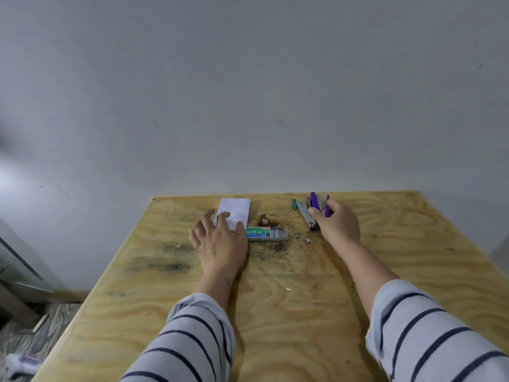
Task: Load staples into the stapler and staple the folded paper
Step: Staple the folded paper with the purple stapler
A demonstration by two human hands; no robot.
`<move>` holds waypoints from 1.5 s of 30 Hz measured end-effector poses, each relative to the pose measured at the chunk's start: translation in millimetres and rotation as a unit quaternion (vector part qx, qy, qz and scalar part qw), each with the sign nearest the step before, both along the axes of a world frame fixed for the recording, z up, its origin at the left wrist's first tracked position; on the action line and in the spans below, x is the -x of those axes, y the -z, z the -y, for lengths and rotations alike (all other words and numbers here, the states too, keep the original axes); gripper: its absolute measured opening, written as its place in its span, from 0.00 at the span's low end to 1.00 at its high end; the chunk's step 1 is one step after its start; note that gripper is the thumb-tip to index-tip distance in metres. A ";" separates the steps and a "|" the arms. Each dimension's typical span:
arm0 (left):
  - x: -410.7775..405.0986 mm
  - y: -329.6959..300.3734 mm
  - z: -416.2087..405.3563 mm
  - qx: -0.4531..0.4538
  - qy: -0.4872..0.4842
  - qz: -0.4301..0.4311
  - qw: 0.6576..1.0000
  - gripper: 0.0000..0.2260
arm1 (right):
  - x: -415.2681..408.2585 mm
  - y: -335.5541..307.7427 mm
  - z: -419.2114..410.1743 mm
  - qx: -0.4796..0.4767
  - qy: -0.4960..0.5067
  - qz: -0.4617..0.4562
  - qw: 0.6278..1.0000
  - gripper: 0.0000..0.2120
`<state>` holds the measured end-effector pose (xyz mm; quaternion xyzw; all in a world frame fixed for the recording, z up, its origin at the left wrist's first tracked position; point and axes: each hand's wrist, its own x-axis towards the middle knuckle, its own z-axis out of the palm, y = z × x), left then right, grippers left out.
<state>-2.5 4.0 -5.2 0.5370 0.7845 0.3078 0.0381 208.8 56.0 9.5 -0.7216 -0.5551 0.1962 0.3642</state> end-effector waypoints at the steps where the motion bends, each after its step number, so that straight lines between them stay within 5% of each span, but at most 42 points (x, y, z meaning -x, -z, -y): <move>1: -0.1 -0.7 1.9 -0.007 0.011 -0.004 1.000 0.19 | 2.2 -1.7 1.9 -0.010 0.003 0.009 1.000 0.25; 7: -0.8 -6.0 11.2 -0.037 0.115 -0.028 0.992 0.17 | 25.3 -1.0 34.9 -0.152 -0.074 0.140 0.976 0.04; 16: -3.7 -3.5 12.9 0.012 0.147 -0.098 0.984 0.17 | 38.2 14.3 57.3 -0.211 -0.117 0.241 0.940 0.06; 31: -8.9 -4.3 10.6 -0.008 0.214 -0.100 0.972 0.14 | 39.4 17.2 54.4 -0.218 -0.132 0.174 0.951 0.08; 39: -7.8 -2.2 11.7 -0.013 0.207 -0.098 0.973 0.13 | 38.7 16.3 58.9 -0.214 -0.147 0.218 0.941 0.06; 45: -9.9 -3.7 11.3 -0.016 0.221 -0.112 0.969 0.16 | 40.2 14.9 59.2 -0.213 -0.153 0.178 0.948 0.12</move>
